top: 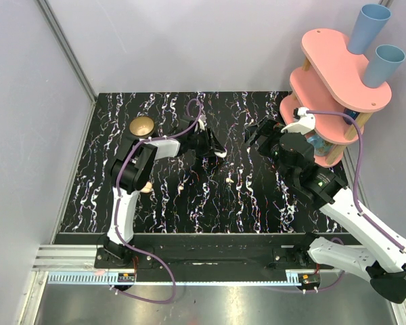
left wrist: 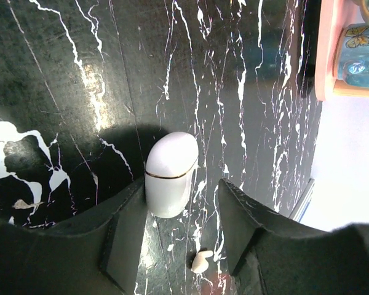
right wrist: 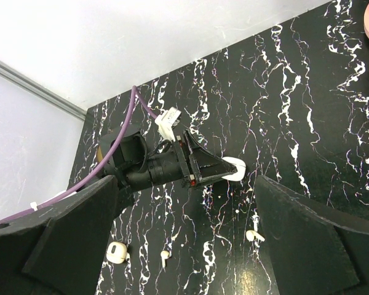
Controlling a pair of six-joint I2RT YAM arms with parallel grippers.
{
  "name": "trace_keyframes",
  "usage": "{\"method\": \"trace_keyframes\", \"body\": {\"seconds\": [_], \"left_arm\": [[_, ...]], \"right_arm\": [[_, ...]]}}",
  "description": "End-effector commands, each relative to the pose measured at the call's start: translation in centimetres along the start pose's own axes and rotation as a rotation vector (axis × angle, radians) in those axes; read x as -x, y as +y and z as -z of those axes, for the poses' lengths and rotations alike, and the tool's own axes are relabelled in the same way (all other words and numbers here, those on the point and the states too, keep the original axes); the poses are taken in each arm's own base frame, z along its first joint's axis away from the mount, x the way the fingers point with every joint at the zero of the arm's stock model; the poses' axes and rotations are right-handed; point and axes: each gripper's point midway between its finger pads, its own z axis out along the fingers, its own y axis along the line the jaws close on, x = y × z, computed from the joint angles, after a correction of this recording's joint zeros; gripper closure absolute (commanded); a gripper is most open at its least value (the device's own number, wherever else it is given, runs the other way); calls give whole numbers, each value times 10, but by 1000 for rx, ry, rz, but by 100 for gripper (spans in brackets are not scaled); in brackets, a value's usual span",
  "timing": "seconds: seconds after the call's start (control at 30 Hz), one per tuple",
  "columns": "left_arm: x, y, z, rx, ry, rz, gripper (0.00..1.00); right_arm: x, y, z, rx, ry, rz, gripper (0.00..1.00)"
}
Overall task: Insert the wireless bluetooth earbuds into the charging case
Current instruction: Place the charging case with the earbuds at the center of the board.
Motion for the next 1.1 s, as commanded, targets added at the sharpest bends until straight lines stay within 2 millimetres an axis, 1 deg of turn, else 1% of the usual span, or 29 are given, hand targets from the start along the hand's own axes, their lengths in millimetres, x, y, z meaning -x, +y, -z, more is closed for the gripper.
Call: {"method": "trace_keyframes", "body": {"seconds": [0.0, 0.07, 0.1, 0.17, 0.37, 0.4, 0.57, 0.67, 0.73, 0.77, 0.8, 0.83, 0.87, 0.9, 0.93, 0.97, 1.0, 1.03, 1.07], "left_arm": [[5, 13, 9, 87, -19, -20, 46], [4, 19, 12, 113, -27, -27, 45], [6, 17, 15, 114, -36, -32, 44], [6, 21, 19, 127, -42, -35, 44], [11, 26, 29, 155, -68, -74, 43], [6, 30, 31, 175, -44, -75, 43], [7, 40, 38, 234, -50, -98, 41], [6, 51, 46, 273, -46, -95, 41], [16, 50, 61, 280, -91, -112, 41], [13, 53, 67, 297, -97, -120, 40], [21, 45, 78, 293, -126, -161, 40], [25, 46, 85, 311, -147, -178, 40], [24, 46, 90, 324, -145, -188, 40], [30, 39, 98, 319, -163, -222, 40], [32, 36, 103, 322, -175, -237, 40], [35, 27, 113, 317, -201, -258, 40], [37, 24, 120, 321, -220, -279, 39], [40, 24, 127, 341, -247, -290, 39], [44, 15, 139, 338, -288, -308, 39]], "right_arm": [[10, 6, 0, 25, -33, -18, 0], [9, 6, 0, 29, -29, -18, 1], [10, 7, 0, 33, -29, -18, 0], [11, 8, 1, 37, -31, -13, 0], [13, 6, 2, 32, -37, 0, 0], [13, 6, 2, 29, -37, 1, 0], [11, 6, 2, 33, -27, 3, 0], [11, 9, 1, 43, -21, 7, 0], [10, 9, 0, 39, -21, 13, 0], [9, 8, 0, 36, -20, 18, 0], [9, 8, -1, 35, -19, 21, 0], [7, 7, -3, 29, -15, 34, 0], [5, 7, -5, 28, -9, 41, 0], [6, 10, -7, 31, -10, 45, 0], [-2, 12, -13, 32, 16, 68, 0], [-5, 13, -17, 33, 26, 79, 0], [-6, 17, -20, 41, 37, 89, 0], [-15, 18, -27, 36, 65, 103, 0], [-19, 16, -29, 18, 82, 109, 0]]}}
